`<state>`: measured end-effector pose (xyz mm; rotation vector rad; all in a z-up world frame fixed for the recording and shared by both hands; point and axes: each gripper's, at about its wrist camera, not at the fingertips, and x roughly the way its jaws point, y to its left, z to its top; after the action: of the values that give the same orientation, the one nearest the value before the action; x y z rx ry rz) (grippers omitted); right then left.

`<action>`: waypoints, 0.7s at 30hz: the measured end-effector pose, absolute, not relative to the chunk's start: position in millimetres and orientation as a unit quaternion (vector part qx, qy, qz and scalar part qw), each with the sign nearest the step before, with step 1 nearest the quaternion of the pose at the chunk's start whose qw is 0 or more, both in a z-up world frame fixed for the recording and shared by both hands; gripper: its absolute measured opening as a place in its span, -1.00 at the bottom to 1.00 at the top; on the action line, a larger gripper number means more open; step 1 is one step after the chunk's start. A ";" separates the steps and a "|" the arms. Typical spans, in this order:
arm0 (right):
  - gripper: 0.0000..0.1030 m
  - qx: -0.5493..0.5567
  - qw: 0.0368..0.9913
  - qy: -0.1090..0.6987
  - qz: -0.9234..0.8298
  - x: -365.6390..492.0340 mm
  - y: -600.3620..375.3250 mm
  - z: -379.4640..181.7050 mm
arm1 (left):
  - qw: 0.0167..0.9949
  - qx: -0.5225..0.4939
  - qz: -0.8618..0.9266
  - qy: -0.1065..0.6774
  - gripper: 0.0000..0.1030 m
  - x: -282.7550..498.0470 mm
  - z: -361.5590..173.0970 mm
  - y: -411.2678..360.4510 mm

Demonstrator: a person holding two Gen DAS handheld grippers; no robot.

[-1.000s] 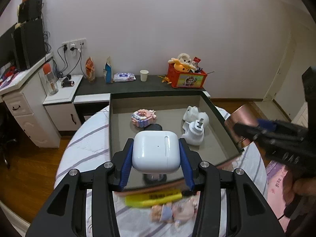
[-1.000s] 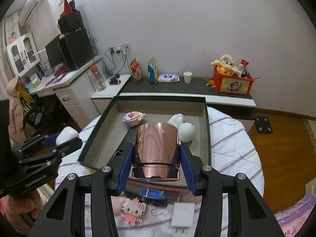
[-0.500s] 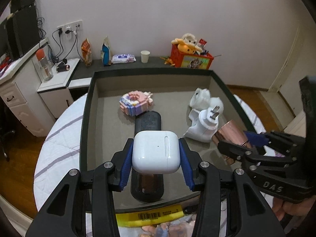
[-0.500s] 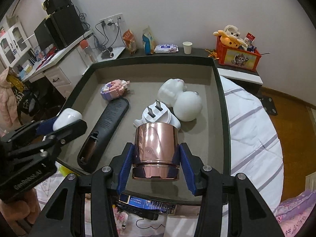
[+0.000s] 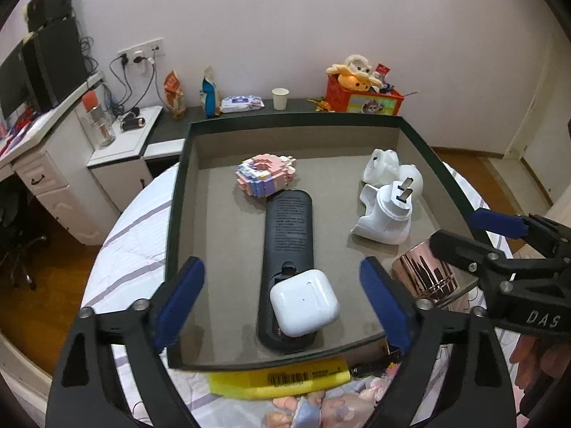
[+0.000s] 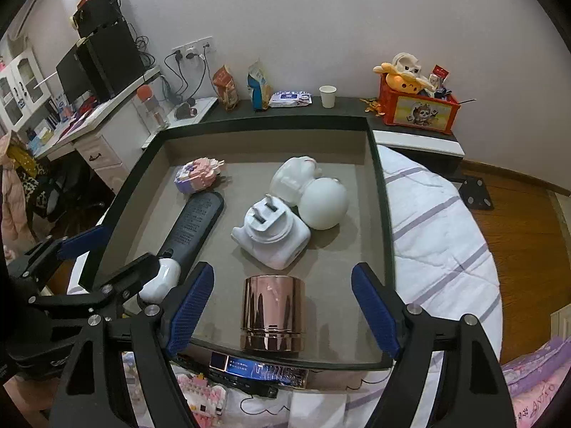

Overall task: Organize rigid objects
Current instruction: 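Open both tools to release the earbud case and cup into the box, then pull both tools back from the box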

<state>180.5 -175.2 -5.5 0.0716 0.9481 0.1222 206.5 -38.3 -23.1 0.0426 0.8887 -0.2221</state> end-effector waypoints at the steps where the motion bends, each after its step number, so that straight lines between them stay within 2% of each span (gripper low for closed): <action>1: 0.58 0.034 0.888 0.456 0.057 179.8 -175.4 -4.4 | 0.897 0.018 -0.106 0.428 0.91 204.2 -21.3 -36.1; 2: 0.58 0.032 0.888 0.455 0.055 177.6 -175.6 -2.7 | 0.897 0.015 -0.106 0.428 0.96 201.8 -19.6 -34.6; 11: 0.61 0.042 0.899 0.433 0.053 146.1 -176.1 19.7 | 0.913 0.006 -0.095 0.396 0.99 150.7 15.1 -17.7; 21: 0.61 0.075 0.923 0.374 0.058 61.5 -183.6 52.5 | 0.929 -0.007 -0.086 0.359 0.99 77.0 42.5 4.3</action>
<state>61.5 -183.6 52.5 0.1533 0.7672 0.1182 77.0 4.2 42.5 -0.0141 0.7352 -0.1767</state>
